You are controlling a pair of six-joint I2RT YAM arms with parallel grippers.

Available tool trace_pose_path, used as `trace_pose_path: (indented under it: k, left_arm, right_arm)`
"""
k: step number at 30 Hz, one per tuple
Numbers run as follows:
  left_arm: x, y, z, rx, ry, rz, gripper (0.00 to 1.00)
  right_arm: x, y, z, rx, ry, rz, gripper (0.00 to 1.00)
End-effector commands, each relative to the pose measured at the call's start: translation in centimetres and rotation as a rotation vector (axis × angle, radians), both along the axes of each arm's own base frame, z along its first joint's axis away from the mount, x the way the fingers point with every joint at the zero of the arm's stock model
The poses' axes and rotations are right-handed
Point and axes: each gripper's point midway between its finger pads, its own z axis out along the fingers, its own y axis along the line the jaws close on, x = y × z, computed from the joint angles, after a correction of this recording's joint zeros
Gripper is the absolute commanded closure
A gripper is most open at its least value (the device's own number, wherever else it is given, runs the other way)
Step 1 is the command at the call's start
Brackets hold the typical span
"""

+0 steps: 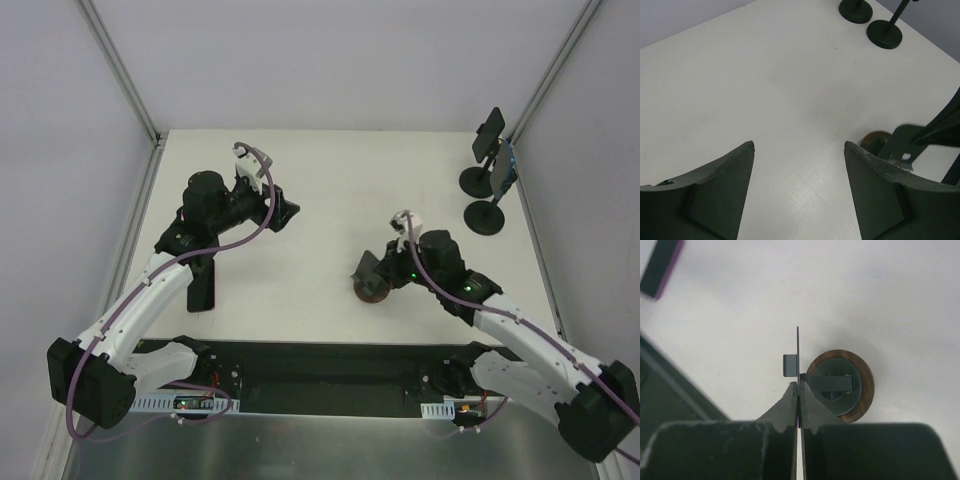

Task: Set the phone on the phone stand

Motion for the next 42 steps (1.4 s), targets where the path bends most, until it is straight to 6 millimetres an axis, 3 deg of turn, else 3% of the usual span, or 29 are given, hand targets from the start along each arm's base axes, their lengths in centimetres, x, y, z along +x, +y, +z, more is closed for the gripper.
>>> trace_pose_path:
  k: [1, 2, 3, 4, 5, 6, 7, 8, 9, 10, 12, 16, 18, 20, 22, 23, 25, 30, 34, 35, 36, 41, 42]
  left_arm:
    - [0.4, -0.4, 2.1, -0.058, -0.043, -0.017, 0.29]
    - [0.2, -0.5, 2.0, -0.06, -0.04, -0.027, 0.29]
    - [0.2, -0.5, 2.0, -0.061, -0.037, -0.027, 0.29]
    - [0.3, -0.4, 1.9, -0.061, -0.036, -0.022, 0.29]
    - [0.4, -0.5, 1.7, -0.058, -0.033, -0.023, 0.29]
    - [0.4, -0.5, 1.7, -0.059, -0.032, -0.023, 0.29]
    - [0.4, -0.6, 1.7, -0.06, -0.029, -0.024, 0.29]
    - [0.4, -0.6, 1.6, -0.064, -0.024, -0.023, 0.3]
    - [0.3, -0.7, 1.7, -0.068, -0.022, -0.032, 0.3]
    - [0.3, -0.7, 1.9, -0.072, -0.021, -0.031, 0.3]
    - [0.2, -0.9, 1.8, -0.081, -0.01, -0.036, 0.3]
    - [0.1, -0.9, 2.1, -0.097, -0.007, -0.032, 0.3]
    - [-0.3, -1.0, 2.6, -0.121, -0.001, -0.039, 0.31]
    - [-1.3, -1.1, 3.8, -0.151, -0.017, -0.059, 0.32]
    - [-2.0, -1.0, 4.8, -0.153, -0.063, -0.056, 0.31]
    - [-2.3, -1.2, 4.9, -0.142, -0.082, -0.066, 0.31]
    - [-2.7, -1.2, 5.2, -0.14, -0.102, -0.068, 0.31]
    - [-2.7, -1.0, 5.8, -0.18, -0.097, -0.078, 0.31]
    - [-3.4, -1.5, 6.5, -0.204, -0.094, -0.126, 0.32]
    - [-3.4, -1.5, 6.7, -0.212, -0.099, -0.122, 0.31]
    - [-3.2, -1.3, 6.6, -0.215, -0.101, -0.113, 0.31]
    - [-3.0, -1.2, 6.5, -0.225, -0.091, -0.11, 0.31]
    - [-3.1, -1.2, 6.5, -0.226, -0.089, -0.111, 0.31]
  right_arm:
    - [5.4, -10.0, 2.9, -0.084, -0.213, -0.528, 1.0]
    - [6.3, -13.1, 4.0, -0.059, -0.234, -0.632, 1.0]
    - [6.2, -13.2, 4.6, -0.01, -0.218, -0.607, 1.0]
    - [7.0, -15.9, 5.1, 0.007, -0.208, -0.686, 1.0]
    - [7.2, -15.9, 6.2, 0.047, -0.202, -0.657, 1.0]
    - [7.4, -17.2, 6.2, 0.019, -0.183, -0.677, 1.0]
    - [8.3, -20.0, 5.5, -0.012, -0.138, -0.757, 1.0]
    - [8.9, -21.0, 6.9, -0.003, -0.141, -0.768, 0.99]
    - [8.7, -22.5, 6.1, -0.033, -0.09, -0.802, 1.0]
    - [9.0, -25.3, 5.2, -0.039, -0.044, -0.89, 0.99]
    - [9.6, -26.7, 5.1, 0.018, -0.035, -0.932, 1.0]
    - [9.7, -32.3, 6.2, 0.018, -0.145, -1.112, 0.99]
    - [9.9, -32.9, 6.4, -0.012, -0.159, -1.103, 1.0]
    - [10.5, -33.1, 5.4, -0.044, -0.12, -1.066, 1.0]
    - [10.7, -32.9, 3.5, -0.053, -0.06, -1.036, 1.0]
    - [11.0, -32.1, 3.2, -0.018, -0.057, -0.989, 1.0]
    - [12.2, -32.2, 3.2, 0.019, -0.103, -0.961, 1.0]
    - [13.2, -33.0, 3.4, -0.007, -0.193, -0.935, 1.0]
    - [13.7, -34.3, 2.8, -0.016, -0.169, -0.936, 1.0]
    - [13.5, -33.7, 2.4, 0.011, -0.125, -0.905, 1.0]
    - [13.9, -34.1, 3.1, 0.012, -0.119, -0.902, 1.0]
    - [13.2, -34.1, 0.9, 0.001, -0.035, -0.906, 0.99]
    - [13.2, -34.2, 0.8, -0.001, -0.033, -0.909, 0.94]
